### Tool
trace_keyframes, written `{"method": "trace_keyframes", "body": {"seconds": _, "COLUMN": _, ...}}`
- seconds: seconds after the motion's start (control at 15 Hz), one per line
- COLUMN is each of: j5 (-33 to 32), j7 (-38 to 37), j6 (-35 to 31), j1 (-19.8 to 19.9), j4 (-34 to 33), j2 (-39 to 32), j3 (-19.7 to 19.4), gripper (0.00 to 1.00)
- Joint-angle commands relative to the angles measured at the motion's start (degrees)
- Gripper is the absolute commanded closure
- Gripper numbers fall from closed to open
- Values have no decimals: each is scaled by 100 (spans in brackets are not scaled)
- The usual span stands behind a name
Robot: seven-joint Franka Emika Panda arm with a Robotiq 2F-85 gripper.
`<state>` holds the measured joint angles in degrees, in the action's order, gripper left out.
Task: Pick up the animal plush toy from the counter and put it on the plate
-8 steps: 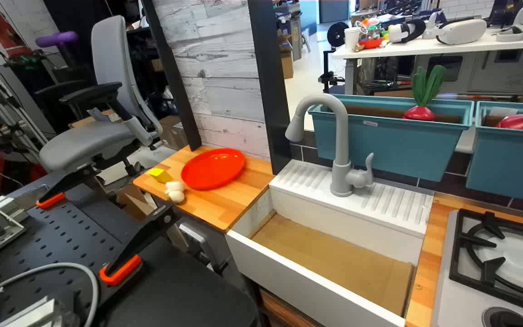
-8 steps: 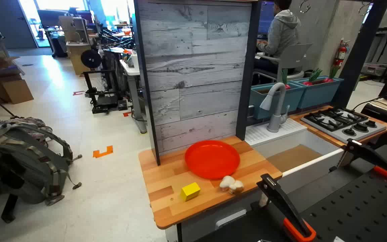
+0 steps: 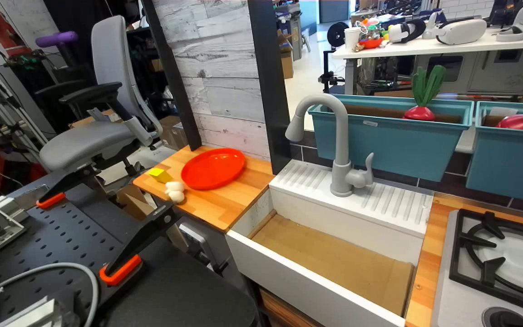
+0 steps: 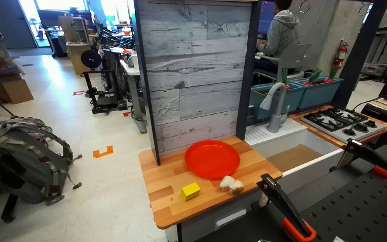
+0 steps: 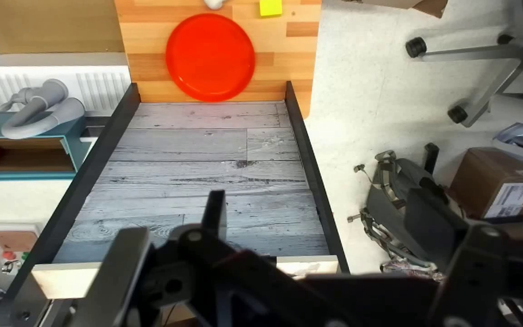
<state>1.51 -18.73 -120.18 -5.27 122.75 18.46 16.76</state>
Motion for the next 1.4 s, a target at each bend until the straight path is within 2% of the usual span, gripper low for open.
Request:
{"method": "trace_keyframes", "body": {"seconds": 0.0, "j5": -45, "j7": -33, "j6": 12, "j1": -115, "j4": -12, "j2": -15, "j3": -100, "gripper": 0}}
{"method": "trace_keyframes", "body": {"seconds": 0.33, "j5": -45, "j7": -33, "j6": 12, "j1": -115, "j4": -12, "j2": -15, "j3": -100, "gripper": 0}}
{"method": "trace_keyframes", "body": {"seconds": 0.47, "j5": -389, "j7": -158, "j6": -200, "j1": -61, "j4": 225, "j2": -105, "j3": 21, "gripper": 0}}
{"method": "trace_keyframes", "body": {"seconds": 0.73, "j5": -506, "j7": -44, "j6": -278, "j1": -164, "j4": 643, "j2": -483, "j3": 41, "gripper": 0}}
{"method": "trace_keyframes", "body": {"seconds": 1.33, "j5": -887, "j7": 149, "j6": -1858, "j1": -342, "j4": 1469, "j2": -1692, "j3": -132, "gripper": 0}}
